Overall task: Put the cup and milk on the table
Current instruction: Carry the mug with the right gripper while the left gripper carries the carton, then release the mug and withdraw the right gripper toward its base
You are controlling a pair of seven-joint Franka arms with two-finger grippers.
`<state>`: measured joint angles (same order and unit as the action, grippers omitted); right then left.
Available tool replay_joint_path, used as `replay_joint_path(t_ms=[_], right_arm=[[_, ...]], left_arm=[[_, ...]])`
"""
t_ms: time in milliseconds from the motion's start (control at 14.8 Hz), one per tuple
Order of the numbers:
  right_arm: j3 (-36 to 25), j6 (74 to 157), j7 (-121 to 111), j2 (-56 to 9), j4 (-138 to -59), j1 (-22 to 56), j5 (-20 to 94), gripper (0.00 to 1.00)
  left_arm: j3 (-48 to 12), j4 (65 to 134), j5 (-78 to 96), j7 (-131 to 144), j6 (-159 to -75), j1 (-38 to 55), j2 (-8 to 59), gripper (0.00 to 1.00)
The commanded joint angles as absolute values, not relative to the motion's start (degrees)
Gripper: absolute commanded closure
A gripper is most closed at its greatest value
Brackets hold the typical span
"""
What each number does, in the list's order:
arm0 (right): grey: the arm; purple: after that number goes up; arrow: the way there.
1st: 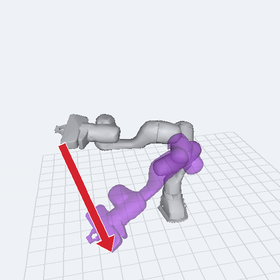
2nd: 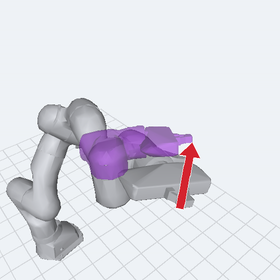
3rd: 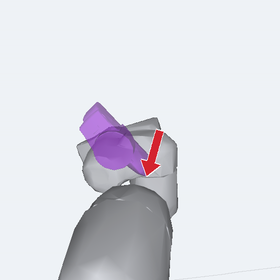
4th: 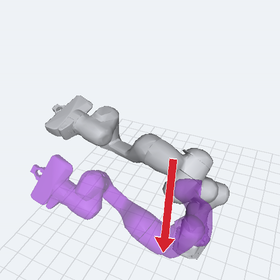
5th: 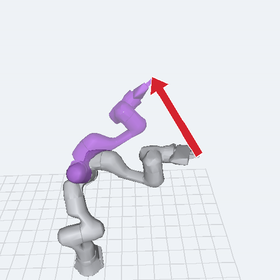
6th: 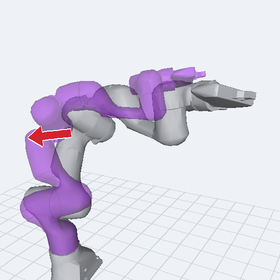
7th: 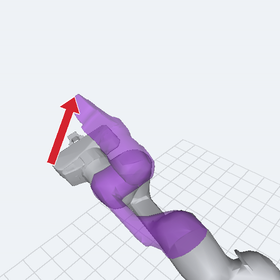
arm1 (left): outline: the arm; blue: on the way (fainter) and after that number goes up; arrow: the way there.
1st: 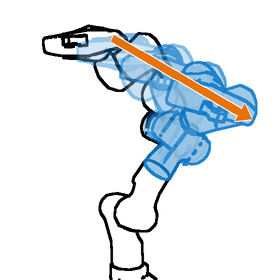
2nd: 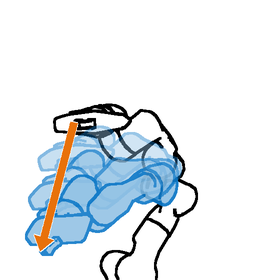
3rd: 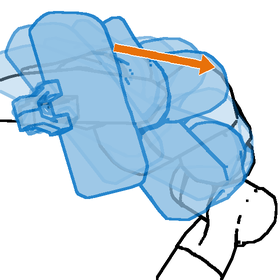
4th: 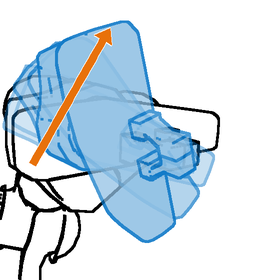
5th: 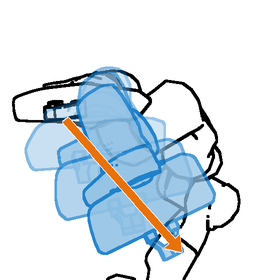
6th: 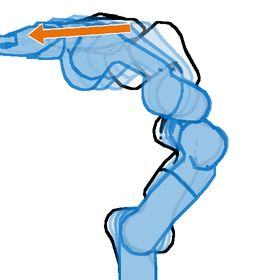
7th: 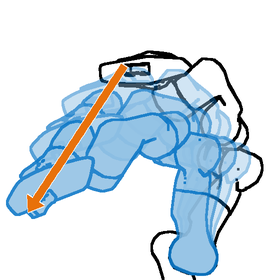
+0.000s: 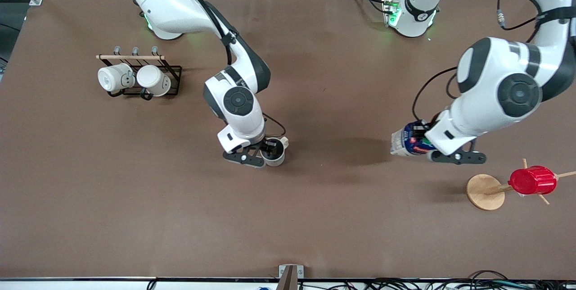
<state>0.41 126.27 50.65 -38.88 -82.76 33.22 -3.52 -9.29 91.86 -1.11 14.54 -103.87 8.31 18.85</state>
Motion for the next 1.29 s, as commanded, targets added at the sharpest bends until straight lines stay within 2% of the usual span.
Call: replay_joint_path(t_ms=[0, 203, 678, 949, 1220], right_arm=[[-1.8, 120.9, 51.0, -29.6, -84.3, 31.0, -4.7, 0.0], [-4.8, 116.3, 48.1, -23.1, -84.3, 28.1, -4.7, 0.0], [-4.8, 100.0, 34.7, -10.2, -84.3, 16.7, -4.6, 0.0], [-4.8, 94.8, 23.6, -4.2, -85.3, 10.3, -4.6, 0.0], [-4.8, 90.7, 13.9, -0.9, -85.4, 4.3, -4.5, 0.0]], left_arm=[[-9.3, 89.0, -1.3, 19.8, -101.8, 11.6, 18.9, 0.82], [-9.2, 87.5, -1.3, 26.7, -101.9, 15.5, 20.4, 0.82], [-9.2, 83.9, -1.4, 38.3, -102.0, 22.5, 24.4, 0.82], [-9.1, 80.4, -1.6, 43.8, -102.1, 25.8, 27.6, 0.82], [-9.1, 78.5, -1.6, 46.1, -103.7, 27.1, 29.2, 0.82]])
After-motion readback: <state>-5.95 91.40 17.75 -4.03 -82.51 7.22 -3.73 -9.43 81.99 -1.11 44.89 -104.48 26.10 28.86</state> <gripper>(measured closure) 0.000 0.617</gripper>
